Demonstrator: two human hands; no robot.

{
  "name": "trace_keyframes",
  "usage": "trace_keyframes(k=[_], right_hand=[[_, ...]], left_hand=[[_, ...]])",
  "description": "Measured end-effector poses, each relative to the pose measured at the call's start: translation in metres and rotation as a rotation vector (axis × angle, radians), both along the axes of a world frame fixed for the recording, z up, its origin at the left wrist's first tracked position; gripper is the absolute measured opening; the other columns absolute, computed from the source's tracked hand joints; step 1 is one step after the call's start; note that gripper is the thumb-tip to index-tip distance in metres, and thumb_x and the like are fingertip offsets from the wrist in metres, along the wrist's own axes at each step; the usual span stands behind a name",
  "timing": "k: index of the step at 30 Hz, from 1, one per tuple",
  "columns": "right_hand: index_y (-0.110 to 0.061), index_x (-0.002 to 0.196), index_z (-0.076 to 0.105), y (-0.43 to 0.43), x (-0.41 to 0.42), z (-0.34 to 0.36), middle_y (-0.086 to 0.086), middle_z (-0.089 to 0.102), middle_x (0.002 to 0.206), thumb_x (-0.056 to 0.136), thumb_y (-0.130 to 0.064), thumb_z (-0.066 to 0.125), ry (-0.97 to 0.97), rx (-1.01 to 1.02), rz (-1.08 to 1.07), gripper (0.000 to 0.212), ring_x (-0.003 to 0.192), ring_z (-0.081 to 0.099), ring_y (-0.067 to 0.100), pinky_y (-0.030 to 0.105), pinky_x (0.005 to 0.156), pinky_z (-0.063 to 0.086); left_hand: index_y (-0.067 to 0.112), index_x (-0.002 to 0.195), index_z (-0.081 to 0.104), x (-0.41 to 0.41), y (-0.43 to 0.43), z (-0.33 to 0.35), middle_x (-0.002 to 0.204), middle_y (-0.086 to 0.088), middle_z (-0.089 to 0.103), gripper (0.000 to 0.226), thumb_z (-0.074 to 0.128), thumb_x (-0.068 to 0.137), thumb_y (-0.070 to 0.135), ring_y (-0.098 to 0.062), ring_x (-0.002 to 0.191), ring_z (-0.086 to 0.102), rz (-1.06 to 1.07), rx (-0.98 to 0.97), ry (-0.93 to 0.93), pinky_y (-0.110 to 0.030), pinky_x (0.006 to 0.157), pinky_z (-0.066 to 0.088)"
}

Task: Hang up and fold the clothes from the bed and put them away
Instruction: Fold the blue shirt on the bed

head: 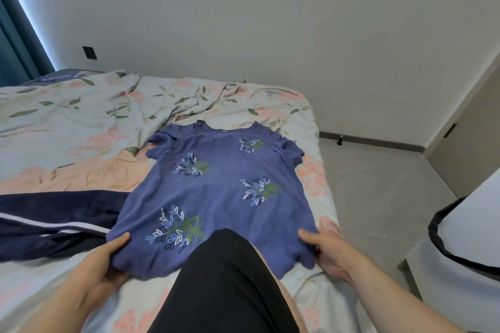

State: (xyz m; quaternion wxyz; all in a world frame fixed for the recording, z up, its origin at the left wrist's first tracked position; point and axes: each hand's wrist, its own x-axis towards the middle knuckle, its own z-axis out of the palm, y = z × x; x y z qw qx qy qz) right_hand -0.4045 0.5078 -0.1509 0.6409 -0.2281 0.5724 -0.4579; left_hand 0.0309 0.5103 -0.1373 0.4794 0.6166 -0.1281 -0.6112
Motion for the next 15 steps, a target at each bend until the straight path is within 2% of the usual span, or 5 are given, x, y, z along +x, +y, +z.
trace_keyframes(k=[3, 9, 11, 13, 15], right_hand=[[-0.006, 0.117, 0.062, 0.004, -0.009, -0.007, 0.017, 0.074, 0.106, 0.088, 0.003, 0.065, 0.051, -0.044, 0.013, 0.031, 0.092, 0.073, 0.031, 0.041, 0.068, 0.058], [-0.039, 0.128, 0.052, 0.005, -0.034, -0.001, -0.006, 0.068, 0.115, 0.096, -0.004, 0.057, 0.256, 0.118, 0.042, 0.048, 0.081, 0.069, 0.016, 0.023, 0.051, 0.05], [-0.04, 0.112, 0.056, 0.001, -0.04, -0.002, -0.013, 0.068, 0.103, 0.092, -0.008, 0.061, 0.54, 0.097, 0.122, 0.038, 0.081, 0.065, 0.008, 0.022, 0.06, 0.048], [-0.031, 0.071, 0.052, -0.01, -0.042, 0.0, -0.017, 0.056, 0.066, 0.086, -0.022, 0.064, 0.914, 0.096, 0.187, 0.022, 0.058, 0.05, 0.004, 0.024, 0.055, 0.038], [-0.019, 0.061, 0.043, -0.029, -0.041, 0.002, -0.009, 0.051, 0.055, 0.084, -0.031, 0.064, 1.105, 0.092, 0.194, 0.033, 0.053, 0.043, 0.012, 0.029, 0.052, 0.033]], left_hand=[[0.0, 0.107, 0.065, 0.004, 0.003, 0.001, 0.093, -0.019, 0.075, 0.022, 0.057, 0.089, 0.011, -0.032, 0.079, 0.073, -0.032, -0.011, -0.025, -0.045, 0.072, 0.059], [0.005, 0.077, 0.056, 0.022, 0.006, -0.008, 0.042, -0.011, 0.051, 0.019, 0.064, 0.093, 0.01, -0.02, 0.028, 0.048, -0.089, 0.19, -0.213, -0.023, 0.032, 0.043], [0.003, 0.068, 0.058, 0.026, 0.008, -0.015, 0.042, -0.013, 0.052, 0.03, 0.074, 0.089, 0.017, -0.023, 0.032, 0.049, -0.244, 0.226, -0.521, -0.026, 0.039, 0.042], [-0.001, 0.076, 0.068, 0.023, -0.004, -0.014, 0.064, -0.021, 0.068, 0.036, 0.086, 0.074, 0.03, -0.035, 0.062, 0.066, -0.386, 0.213, -1.046, -0.038, 0.057, 0.052], [0.003, 0.094, 0.066, 0.008, -0.026, -0.008, 0.091, -0.023, 0.069, 0.053, 0.083, 0.066, 0.044, -0.042, 0.089, 0.063, -0.44, 0.149, -1.383, -0.045, 0.072, 0.05]])
